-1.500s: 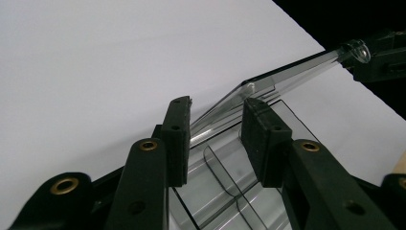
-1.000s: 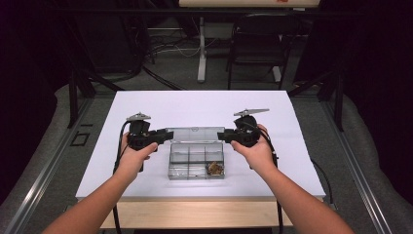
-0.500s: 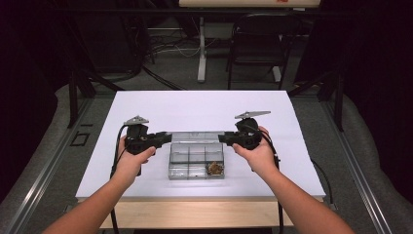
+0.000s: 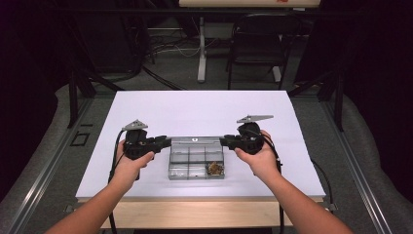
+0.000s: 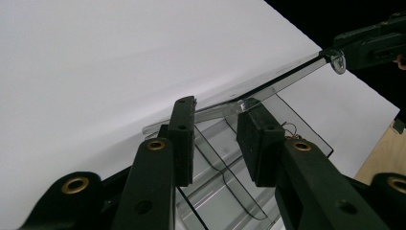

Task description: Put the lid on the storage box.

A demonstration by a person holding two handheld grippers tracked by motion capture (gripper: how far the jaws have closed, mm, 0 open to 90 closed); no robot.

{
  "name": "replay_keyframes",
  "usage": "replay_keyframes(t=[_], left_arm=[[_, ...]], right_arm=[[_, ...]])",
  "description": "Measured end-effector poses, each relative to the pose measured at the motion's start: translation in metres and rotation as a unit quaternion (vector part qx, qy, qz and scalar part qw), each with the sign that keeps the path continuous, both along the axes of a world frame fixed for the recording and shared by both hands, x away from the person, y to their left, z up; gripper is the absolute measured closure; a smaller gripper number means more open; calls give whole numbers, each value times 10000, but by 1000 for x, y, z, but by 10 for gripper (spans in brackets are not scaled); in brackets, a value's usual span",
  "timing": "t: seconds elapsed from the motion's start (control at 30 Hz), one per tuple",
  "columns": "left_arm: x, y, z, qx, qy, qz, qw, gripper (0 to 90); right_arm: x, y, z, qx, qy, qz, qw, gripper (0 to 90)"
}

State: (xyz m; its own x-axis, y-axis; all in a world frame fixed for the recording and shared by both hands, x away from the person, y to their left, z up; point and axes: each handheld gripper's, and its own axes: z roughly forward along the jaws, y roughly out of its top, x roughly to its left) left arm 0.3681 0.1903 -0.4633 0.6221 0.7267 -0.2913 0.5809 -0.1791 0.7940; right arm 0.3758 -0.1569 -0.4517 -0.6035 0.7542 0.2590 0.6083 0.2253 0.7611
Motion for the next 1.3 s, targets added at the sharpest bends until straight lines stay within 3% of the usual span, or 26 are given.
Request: replay_keyframes(t=[0.13,0.4,0.87,1.3], left_arm=[[-3,0,-1,96,-114,-29,9999,673],[-6,3,-2,205,-223,-92,9995,667],[-13,3,-7,266,-196,-137,9994,666],[-18,2,-14,265,-145,-191,9994,663]], right_arm=[[-3,0,0,-110,-56,58,9999,714],[-5,0,-3,-70,-74,69,9999,707],[-15,-7,-8,38,102,130,9999,729],[-27,-15,-14,223,216,269,9992,853]])
